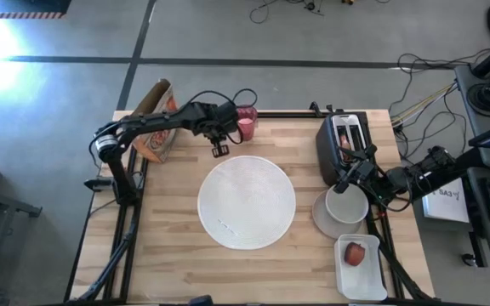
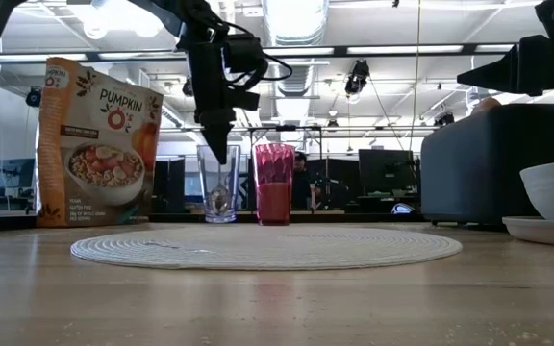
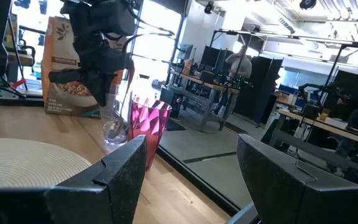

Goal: Arrange a breakfast setting
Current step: Move the transparent cup to the middle top

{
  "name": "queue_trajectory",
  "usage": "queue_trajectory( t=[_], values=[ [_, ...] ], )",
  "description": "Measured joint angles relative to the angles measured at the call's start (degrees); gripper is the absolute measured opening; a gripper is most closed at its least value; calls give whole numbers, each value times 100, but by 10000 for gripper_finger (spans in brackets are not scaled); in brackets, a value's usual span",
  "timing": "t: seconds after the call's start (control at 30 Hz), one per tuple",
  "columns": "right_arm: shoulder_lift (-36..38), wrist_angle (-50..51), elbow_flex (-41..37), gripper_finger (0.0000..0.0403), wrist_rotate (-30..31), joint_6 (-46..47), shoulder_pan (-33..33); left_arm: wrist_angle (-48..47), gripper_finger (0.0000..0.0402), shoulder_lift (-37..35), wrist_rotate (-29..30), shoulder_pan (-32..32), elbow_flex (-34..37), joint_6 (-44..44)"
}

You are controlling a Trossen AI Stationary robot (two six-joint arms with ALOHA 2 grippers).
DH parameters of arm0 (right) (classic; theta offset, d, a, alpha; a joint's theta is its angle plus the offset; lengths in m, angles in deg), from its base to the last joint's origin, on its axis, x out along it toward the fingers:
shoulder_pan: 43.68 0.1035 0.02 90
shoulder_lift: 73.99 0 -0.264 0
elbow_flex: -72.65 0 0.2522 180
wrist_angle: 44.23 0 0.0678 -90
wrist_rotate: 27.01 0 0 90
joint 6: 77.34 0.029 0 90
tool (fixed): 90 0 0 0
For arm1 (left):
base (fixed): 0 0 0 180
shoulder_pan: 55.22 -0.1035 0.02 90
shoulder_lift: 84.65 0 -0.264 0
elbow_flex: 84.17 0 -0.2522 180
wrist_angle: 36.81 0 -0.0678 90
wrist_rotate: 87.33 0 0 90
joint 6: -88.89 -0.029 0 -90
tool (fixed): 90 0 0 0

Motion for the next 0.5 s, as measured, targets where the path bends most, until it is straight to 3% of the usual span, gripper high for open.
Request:
queue_trajectory(
  t=[0.5],
  values=[
    [0, 0, 0, 238, 1, 0, 1, 203, 3, 2, -2, -11, 98, 2]
  ],
)
